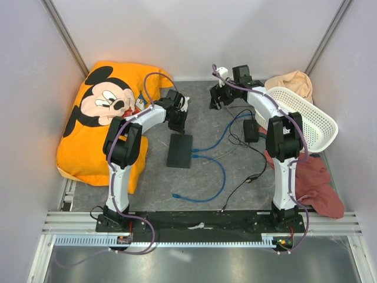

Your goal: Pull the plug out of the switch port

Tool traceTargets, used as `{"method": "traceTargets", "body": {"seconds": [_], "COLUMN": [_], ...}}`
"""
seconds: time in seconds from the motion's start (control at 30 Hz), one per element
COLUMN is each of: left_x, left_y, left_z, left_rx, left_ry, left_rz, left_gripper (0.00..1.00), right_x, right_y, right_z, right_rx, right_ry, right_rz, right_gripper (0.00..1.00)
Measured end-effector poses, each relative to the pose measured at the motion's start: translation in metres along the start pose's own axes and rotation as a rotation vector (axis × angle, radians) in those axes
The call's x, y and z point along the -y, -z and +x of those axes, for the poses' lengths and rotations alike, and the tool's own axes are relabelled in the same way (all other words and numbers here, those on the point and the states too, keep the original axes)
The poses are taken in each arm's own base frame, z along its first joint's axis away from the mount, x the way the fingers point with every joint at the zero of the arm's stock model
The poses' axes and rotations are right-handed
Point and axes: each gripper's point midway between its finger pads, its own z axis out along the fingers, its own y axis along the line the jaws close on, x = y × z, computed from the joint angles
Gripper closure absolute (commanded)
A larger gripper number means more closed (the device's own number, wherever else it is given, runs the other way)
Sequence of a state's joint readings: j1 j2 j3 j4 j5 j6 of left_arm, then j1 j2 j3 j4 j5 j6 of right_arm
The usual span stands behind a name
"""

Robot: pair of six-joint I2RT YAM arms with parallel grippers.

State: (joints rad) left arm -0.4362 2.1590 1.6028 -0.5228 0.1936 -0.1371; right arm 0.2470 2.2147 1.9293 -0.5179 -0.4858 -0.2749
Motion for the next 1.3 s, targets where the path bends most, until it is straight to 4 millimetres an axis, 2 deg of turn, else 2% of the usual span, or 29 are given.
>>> {"method": "traceTargets", "body": {"seconds": [0.2, 0.33, 0.4, 0.53, 0.6, 0.8, 1.1, 1.3], "left_x": [0.000, 0.003, 0.008, 0.015, 0.020, 0.023, 0.026, 0.029], "left_y": [0.009, 0.039, 0.065, 0.089, 0.088, 0.065, 0.049, 0.047], "left_z": [0.002, -0.004, -0.014, -0.019, -0.010, 0.043, 0.062, 0.063], "left_rx": [0.000, 0.040, 0.093, 0.138, 0.118, -0.041, -0.122, -0.129], "left_ry": [0.001, 0.009, 0.008, 0.022, 0.042, 0.113, 0.137, 0.145], "left_rz": [0.002, 0.026, 0.051, 0.106, 0.145, 0.185, 0.224, 0.249], "left_gripper": [0.98, 0.98, 0.98, 0.98, 0.98, 0.98, 0.98, 0.98], "right_x": [-0.059, -0.076, -0.082, -0.090, -0.097, -0.125, -0.136, -0.147], "right_y": [-0.010, -0.006, -0.003, 0.000, 0.000, 0.000, -0.007, -0.012], "right_z": [0.021, 0.023, 0.023, 0.022, 0.026, 0.045, 0.063, 0.082], "right_rx": [-0.023, -0.035, -0.055, -0.083, -0.103, -0.174, -0.220, -0.269], "right_ry": [-0.133, -0.187, -0.202, -0.216, -0.219, -0.257, -0.303, -0.320], "right_rz": [-0.262, -0.342, -0.370, -0.389, -0.401, -0.476, -0.526, -0.542], "right_gripper": [0.19, 0.21, 0.20, 0.18, 0.18, 0.26, 0.27, 0.34]}}
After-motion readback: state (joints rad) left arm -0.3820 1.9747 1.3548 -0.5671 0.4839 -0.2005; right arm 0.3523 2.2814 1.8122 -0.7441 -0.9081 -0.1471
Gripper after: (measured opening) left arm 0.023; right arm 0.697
